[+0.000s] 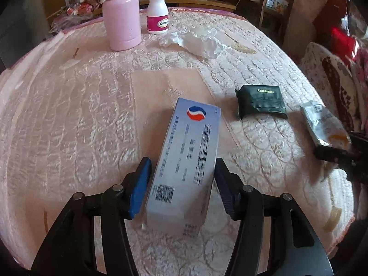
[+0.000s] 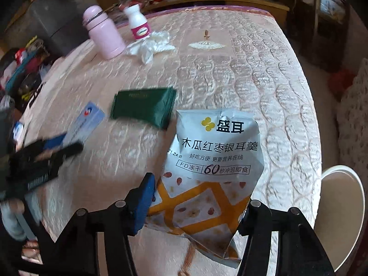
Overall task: Collect trash
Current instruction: 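Grasp the white medicine box with the left tool while the right tool grasps the snack bag, then carry the medicine box and snack bag over the white bucket and release both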
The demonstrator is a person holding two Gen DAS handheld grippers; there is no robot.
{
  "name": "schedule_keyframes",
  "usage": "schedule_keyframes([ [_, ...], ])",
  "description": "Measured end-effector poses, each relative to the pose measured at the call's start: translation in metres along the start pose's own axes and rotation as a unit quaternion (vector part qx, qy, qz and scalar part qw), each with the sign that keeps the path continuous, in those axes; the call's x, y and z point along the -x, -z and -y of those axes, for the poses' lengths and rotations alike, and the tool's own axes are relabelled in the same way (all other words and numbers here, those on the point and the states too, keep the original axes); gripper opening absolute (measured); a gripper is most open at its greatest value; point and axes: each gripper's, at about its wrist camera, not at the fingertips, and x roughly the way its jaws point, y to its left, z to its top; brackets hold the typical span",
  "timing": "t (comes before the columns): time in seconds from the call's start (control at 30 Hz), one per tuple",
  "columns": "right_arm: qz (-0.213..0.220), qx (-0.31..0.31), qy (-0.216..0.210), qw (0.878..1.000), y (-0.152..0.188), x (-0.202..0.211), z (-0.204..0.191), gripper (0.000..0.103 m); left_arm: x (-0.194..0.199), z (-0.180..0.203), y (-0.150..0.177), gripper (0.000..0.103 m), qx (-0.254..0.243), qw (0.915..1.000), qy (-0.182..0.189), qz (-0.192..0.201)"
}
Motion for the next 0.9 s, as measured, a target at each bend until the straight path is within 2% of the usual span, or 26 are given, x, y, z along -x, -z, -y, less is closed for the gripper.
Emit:
schedule_keyframes([
  [0.1,0.001,-0.003,0.026,1.000,0.007,0.001,0.000,0.063,-0.004,0.005,-0.003,0.057,-0.009,0.9998,-0.016,0.001],
  [0.23,0.017,-0.011,0.031,0.999,0.013,0.005,0.000,0.063,-0.004,0.005,-0.003,0.056,0.003,0.9998,-0.017,0.002],
  [0.27,0.023,-0.013,0.033,0.999,0.015,0.005,0.000,0.063,-0.003,0.005,-0.002,0.053,0.004,0.9999,-0.016,0.003],
  [0.33,0.033,-0.016,0.039,0.999,0.016,0.004,0.001,0.056,-0.001,0.006,0.000,0.050,0.005,0.9999,-0.015,0.004],
  [0.37,0.039,-0.017,0.040,0.998,0.018,0.006,0.001,0.055,0.000,0.007,0.001,0.049,0.005,0.9999,-0.012,0.004],
  [0.7,0.068,-0.040,0.003,0.997,0.034,0.027,0.003,0.053,0.032,0.026,0.011,0.046,-0.002,0.9992,0.003,0.039],
  [0.9,0.081,-0.039,0.001,0.996,0.044,0.043,0.003,0.053,0.049,0.047,0.014,0.046,-0.018,0.9983,0.012,0.055],
])
